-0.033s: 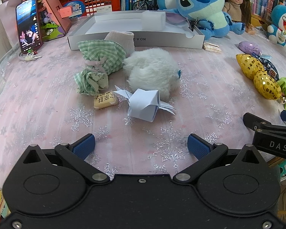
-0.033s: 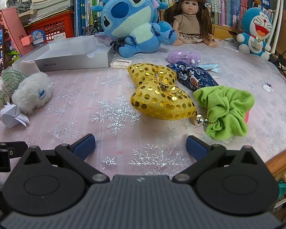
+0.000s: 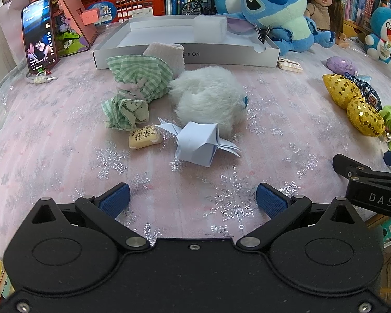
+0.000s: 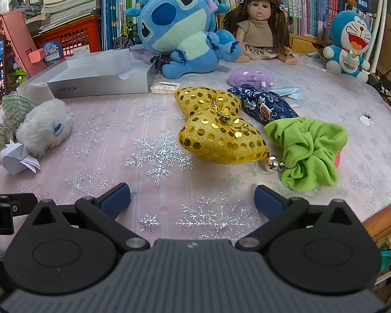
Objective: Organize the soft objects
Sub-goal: 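Move the left tool to the white paper crane while the right tool approaches the gold sequin bow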
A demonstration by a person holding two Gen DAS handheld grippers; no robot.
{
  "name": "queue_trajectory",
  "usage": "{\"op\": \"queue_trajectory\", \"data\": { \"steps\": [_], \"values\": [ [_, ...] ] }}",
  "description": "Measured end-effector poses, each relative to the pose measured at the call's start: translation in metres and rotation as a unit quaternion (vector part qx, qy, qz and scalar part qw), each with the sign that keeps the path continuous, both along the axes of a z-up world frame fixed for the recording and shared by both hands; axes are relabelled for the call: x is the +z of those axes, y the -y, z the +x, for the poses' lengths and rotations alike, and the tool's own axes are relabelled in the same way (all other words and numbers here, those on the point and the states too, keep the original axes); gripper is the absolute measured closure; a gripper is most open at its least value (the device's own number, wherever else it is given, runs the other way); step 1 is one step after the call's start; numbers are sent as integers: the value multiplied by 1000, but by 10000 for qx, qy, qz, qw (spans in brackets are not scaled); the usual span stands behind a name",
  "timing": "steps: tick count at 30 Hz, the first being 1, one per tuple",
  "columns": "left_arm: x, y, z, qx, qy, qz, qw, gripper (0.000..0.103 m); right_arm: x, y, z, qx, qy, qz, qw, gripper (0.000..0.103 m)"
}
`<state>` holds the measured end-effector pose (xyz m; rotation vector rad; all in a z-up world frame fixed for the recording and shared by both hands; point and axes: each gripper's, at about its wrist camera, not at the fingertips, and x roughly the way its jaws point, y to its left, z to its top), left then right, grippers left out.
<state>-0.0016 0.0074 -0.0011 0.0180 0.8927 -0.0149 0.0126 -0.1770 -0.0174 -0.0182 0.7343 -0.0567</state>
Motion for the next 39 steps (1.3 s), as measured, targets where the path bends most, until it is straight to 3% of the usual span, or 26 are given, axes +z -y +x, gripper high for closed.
{"op": "queue_trajectory", "data": {
  "steps": [10, 18, 26, 36, 39],
  "values": [
    [-5, -4, -7, -121, 270, -14, 9996, 0, -8, -3, -12, -79, 381, -25, 9992, 0],
    [6, -10, -9, -280, 427, -317, 9982, 13, 3, 8, -15, 104, 546, 302, 9980, 0],
    [34, -10, -11, -440, 1032, -452, 9927, 22, 31, 9, -11, 385, 1260, -226, 9910, 2],
    [44, -15, 8, -369, 1122, -421, 9921, 29, 30, 20, 3, 298, 1164, -299, 9923, 11],
    [39, -16, 13, -347, 1051, -396, 9931, 38, 23, 21, 3, 294, 1058, -262, 9936, 15]
  ]
}}
